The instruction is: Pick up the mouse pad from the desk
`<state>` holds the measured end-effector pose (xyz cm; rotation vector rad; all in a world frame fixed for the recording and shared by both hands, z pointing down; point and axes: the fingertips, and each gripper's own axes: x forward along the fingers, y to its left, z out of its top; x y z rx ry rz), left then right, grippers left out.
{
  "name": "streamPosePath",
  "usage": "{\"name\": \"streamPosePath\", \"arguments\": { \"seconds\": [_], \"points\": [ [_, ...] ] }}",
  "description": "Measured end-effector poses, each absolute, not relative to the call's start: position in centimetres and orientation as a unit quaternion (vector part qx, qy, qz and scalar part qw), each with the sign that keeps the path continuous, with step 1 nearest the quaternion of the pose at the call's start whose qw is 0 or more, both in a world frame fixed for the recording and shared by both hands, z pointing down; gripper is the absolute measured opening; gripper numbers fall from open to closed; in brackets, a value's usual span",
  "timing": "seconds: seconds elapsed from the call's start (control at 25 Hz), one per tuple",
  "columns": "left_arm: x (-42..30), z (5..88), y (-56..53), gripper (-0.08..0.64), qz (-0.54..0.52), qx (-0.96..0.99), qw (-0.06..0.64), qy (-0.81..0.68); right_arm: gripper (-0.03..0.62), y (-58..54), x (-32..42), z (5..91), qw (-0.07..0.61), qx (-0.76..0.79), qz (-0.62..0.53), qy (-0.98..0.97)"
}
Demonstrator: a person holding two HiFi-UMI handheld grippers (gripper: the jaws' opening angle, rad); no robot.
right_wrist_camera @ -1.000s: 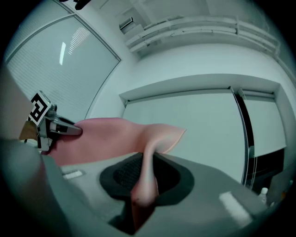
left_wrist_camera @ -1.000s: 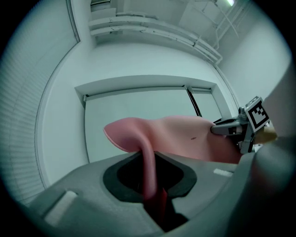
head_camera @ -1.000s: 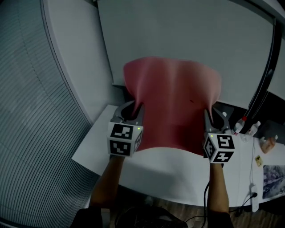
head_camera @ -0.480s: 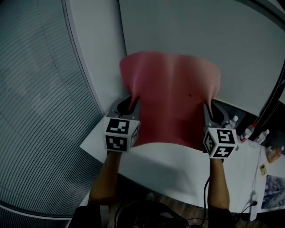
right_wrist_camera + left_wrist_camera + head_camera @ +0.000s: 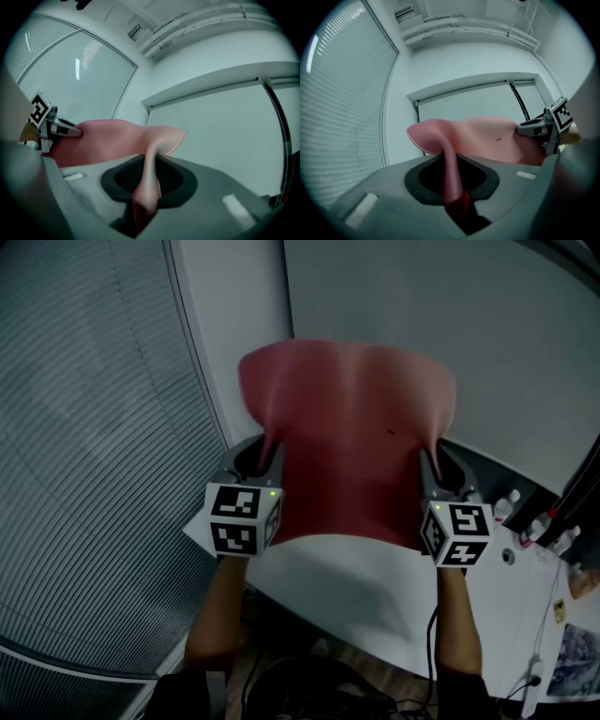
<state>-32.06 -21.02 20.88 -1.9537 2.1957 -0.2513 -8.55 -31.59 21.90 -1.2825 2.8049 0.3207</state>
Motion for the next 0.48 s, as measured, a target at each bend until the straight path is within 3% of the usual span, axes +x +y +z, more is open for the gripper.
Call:
{"name": "streamPosePath", "arguments": {
  "seconds": [0.48],
  "points": [
    [-36.0,21.2,-19.4,0.072,-0.089,-0.631,0.087,0.766,0.081,-31.6,-13.2,22.1,0.021,-0.379,0.104,0.919]
  ]
}}
